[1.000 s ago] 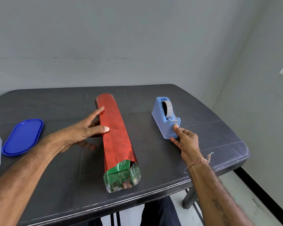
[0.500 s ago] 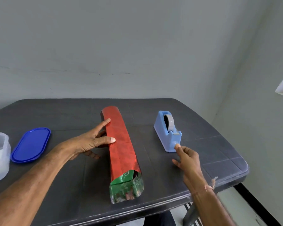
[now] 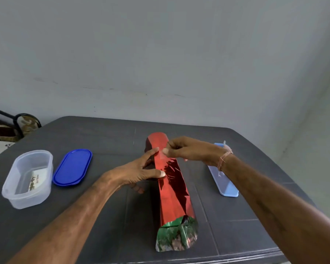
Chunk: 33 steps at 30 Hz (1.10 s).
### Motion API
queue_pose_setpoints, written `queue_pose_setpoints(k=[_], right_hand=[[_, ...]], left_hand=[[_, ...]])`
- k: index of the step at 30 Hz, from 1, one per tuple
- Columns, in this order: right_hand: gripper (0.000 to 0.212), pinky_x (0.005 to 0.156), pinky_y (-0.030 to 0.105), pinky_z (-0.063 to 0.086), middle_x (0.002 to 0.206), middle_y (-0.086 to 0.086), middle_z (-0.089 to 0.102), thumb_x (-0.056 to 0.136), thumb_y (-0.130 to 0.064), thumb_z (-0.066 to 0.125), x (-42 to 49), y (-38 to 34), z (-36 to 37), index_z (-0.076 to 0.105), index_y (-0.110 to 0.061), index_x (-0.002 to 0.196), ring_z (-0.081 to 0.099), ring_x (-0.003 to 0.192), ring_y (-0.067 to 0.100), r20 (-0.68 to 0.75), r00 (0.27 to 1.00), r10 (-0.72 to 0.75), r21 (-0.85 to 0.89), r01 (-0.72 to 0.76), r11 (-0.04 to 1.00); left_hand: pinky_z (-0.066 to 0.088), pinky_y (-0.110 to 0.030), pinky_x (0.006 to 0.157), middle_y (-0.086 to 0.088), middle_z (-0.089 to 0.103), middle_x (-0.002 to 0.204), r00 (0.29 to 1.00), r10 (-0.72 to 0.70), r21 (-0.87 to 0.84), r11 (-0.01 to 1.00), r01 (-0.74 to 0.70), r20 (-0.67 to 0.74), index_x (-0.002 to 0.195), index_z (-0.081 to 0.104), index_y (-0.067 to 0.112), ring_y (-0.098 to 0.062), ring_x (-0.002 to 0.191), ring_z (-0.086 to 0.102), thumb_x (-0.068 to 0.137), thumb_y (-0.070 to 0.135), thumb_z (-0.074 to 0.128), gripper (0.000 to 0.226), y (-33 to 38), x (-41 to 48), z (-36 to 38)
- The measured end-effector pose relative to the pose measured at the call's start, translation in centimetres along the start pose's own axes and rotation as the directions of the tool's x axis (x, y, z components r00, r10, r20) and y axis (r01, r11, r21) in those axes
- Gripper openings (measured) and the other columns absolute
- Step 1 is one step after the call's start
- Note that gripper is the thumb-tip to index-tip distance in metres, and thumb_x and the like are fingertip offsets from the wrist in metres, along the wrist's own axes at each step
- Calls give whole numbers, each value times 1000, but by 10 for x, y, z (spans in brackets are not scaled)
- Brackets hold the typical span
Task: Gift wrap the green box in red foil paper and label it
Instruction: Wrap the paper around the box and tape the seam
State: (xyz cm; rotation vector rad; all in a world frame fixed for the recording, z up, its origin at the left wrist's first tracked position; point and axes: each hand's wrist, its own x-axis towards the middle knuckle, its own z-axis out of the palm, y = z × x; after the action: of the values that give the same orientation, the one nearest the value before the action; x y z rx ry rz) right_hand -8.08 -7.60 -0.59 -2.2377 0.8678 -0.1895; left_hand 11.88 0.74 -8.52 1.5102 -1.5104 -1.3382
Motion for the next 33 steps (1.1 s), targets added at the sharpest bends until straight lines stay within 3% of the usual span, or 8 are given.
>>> queue_pose_setpoints(k=[3,8,12,17,19,21,26,33], right_hand=[[32,71,26,38,83,1,50,102,-44,58,13,-3,-1,59,-15,88,45,77,13,89,996,33,-81,-26,996],[34,71,23,38,68,-11,49,101,-42,59,24,-2,2,55,-19,77,44,63,2,112,991,67,-96,-57,994],[33,82,29,43,72,-6,53,101,-40,61,28,0,4,57,-18,76,50,74,9,119,990,82,-106,-69,992],[39,87,38,50,87,9,64,96,-43,66,30,-3,12,67,-5,91,60,85,21,60,993,106,-224,-90,970],[38,93,42,52,99,10,71,95,-46,66,34,-3,15,70,-9,94,66,96,25,27,992,122,-314,-107,943],[30,93,43,55,100,7,72,94,-48,66,37,-4,17,69,-19,87,67,96,22,9,992,127,-384,-114,916],[28,88,43,57,98,-2,72,90,-58,65,41,-5,17,61,-33,78,68,94,18,-26,993,118,-539,-113,835],[54,62,27,48,91,3,76,85,-68,62,44,-14,12,72,-16,93,72,87,27,-42,987,157,-699,-142,701]], left_hand=[[64,-40,79,7,16,169,1000,-1,1,1000,1,-1,155,7,58,-22,146,36,84,47,78,101,-1,0,0],[64,-41,79,5,14,170,1000,4,-7,1000,-4,4,155,6,57,-23,146,35,85,45,78,101,-2,1,0],[64,-43,81,3,15,169,1000,6,-3,1000,-6,4,155,6,57,-23,144,37,86,44,77,100,-2,1,0],[64,-42,80,3,13,170,1000,9,-3,1000,-9,8,153,6,59,-24,144,38,84,46,78,101,-2,2,0],[64,-43,81,2,12,170,1000,10,2,1000,-10,10,154,5,59,-26,145,36,84,46,78,101,-2,2,0],[63,-44,82,1,11,170,1000,5,-4,1000,-5,5,153,6,59,-27,146,35,84,45,78,101,-2,2,0],[63,-45,83,0,10,170,1000,-3,5,1000,3,0,153,6,60,-28,146,34,85,45,77,100,0,0,2],[63,-40,80,0,9,170,1000,0,16,1000,0,3,154,4,58,-29,148,31,84,46,76,101,2,-1,3]])
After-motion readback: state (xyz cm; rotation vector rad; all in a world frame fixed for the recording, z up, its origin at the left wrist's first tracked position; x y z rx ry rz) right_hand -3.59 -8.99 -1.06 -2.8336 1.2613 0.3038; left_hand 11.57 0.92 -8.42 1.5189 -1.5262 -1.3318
